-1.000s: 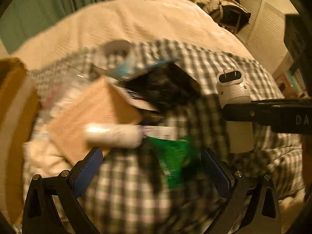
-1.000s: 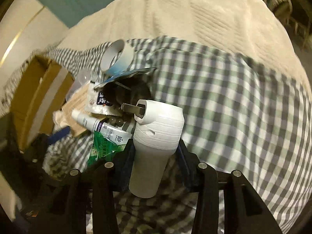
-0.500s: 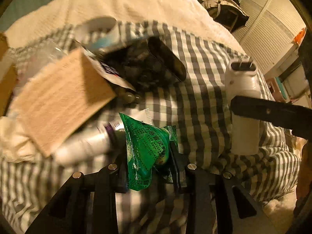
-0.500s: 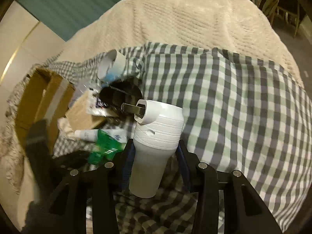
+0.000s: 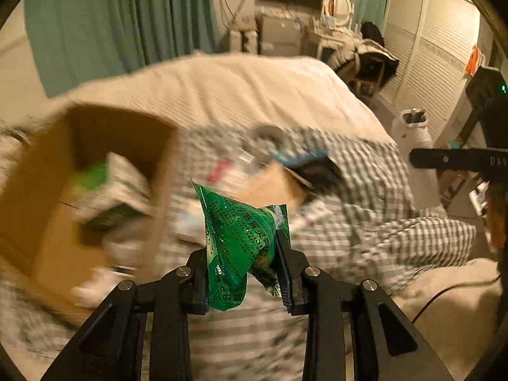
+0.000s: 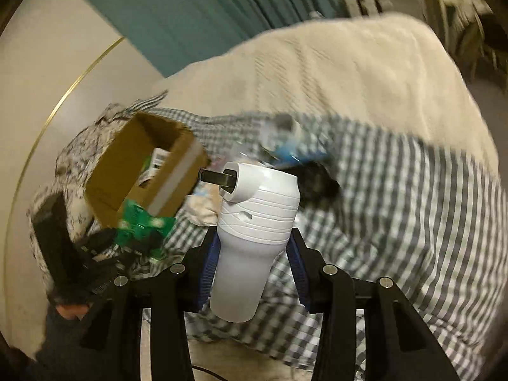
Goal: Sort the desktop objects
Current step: 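Release the green packet and white bottle into the cardboard box with both grippers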
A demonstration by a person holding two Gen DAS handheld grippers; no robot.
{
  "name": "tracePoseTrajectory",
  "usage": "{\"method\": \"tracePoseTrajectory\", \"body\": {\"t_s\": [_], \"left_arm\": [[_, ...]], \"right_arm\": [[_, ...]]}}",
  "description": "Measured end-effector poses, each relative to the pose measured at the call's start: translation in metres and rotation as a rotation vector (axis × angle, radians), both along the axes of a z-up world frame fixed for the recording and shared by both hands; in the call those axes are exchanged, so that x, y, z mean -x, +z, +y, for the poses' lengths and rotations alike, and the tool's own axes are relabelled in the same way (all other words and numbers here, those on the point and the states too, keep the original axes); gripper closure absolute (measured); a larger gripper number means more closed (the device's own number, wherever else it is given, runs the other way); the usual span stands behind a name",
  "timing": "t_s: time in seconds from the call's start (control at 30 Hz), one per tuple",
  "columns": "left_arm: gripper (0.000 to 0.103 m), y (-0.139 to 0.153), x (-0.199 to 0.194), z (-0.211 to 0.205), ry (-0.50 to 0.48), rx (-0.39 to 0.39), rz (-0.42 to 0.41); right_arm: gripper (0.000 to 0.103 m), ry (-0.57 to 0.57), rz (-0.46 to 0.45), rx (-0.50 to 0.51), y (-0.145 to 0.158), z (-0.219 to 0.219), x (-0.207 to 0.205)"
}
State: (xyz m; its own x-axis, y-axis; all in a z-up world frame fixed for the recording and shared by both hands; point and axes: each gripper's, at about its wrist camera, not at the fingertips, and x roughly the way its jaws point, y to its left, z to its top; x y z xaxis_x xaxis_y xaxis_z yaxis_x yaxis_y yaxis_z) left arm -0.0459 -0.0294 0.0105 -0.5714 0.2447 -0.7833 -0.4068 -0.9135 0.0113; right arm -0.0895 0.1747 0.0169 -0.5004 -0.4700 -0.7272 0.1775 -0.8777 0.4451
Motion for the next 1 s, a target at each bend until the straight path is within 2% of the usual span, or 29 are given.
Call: {"method": "tracePoseTrajectory", "body": {"t_s": [0.17,0.27,0.37,0.47,0.6,0.7,0.77,0.83,0.87,0.93,1.0], "left_arm": [[0.071,0.048,0.005,-0.064,0.082,0.042,0.097],[0.071,0.062,0.011,-0.1,0.193,0.024,0.193],[0.071,0.063,0.02,-0.132,0.272,-0.027,0.223],[0.071,0.043,0.028,-0.148,0.299,-0.054,0.239],[0.071,0.015,0.047,-0.159,0.306,-0.025,0.217],[0.068,0.004,0.054,-0.167,0.296,-0.068,0.193],[0.052,0.002,0.058,-0.169,0.296,-0.039,0.191],[0.007,0.007,0.053,-0.167,0.311,-0.021,0.231],[0.0,0.01,0.05,-0.168,0.324,-0.021,0.256],[0.0,0.018,0.038,-0.166,0.33,-0.032,0.307],[0.0,0.025,0.032,-0.161,0.322,-0.021,0.312]], "right_arm": [[0.061,0.089,0.067,-0.069,0.046,-0.069,0.005],[0.061,0.17,0.093,-0.063,0.067,-0.118,0.012],[0.061,0.248,0.108,-0.041,0.074,-0.177,0.025],[0.061,0.285,0.1,-0.005,0.065,-0.219,0.037],[0.061,0.286,0.051,0.003,0.03,-0.262,0.066],[0.06,0.261,0.017,0.008,0.006,-0.279,0.085],[0.058,0.231,0.028,0.005,0.001,-0.283,0.093],[0.036,0.21,0.077,0.019,0.008,-0.282,0.096],[0.034,0.191,0.105,0.025,0.013,-0.279,0.096],[0.034,0.169,0.152,0.021,0.027,-0.271,0.092],[0.034,0.152,0.182,-0.005,0.043,-0.26,0.087]]}}
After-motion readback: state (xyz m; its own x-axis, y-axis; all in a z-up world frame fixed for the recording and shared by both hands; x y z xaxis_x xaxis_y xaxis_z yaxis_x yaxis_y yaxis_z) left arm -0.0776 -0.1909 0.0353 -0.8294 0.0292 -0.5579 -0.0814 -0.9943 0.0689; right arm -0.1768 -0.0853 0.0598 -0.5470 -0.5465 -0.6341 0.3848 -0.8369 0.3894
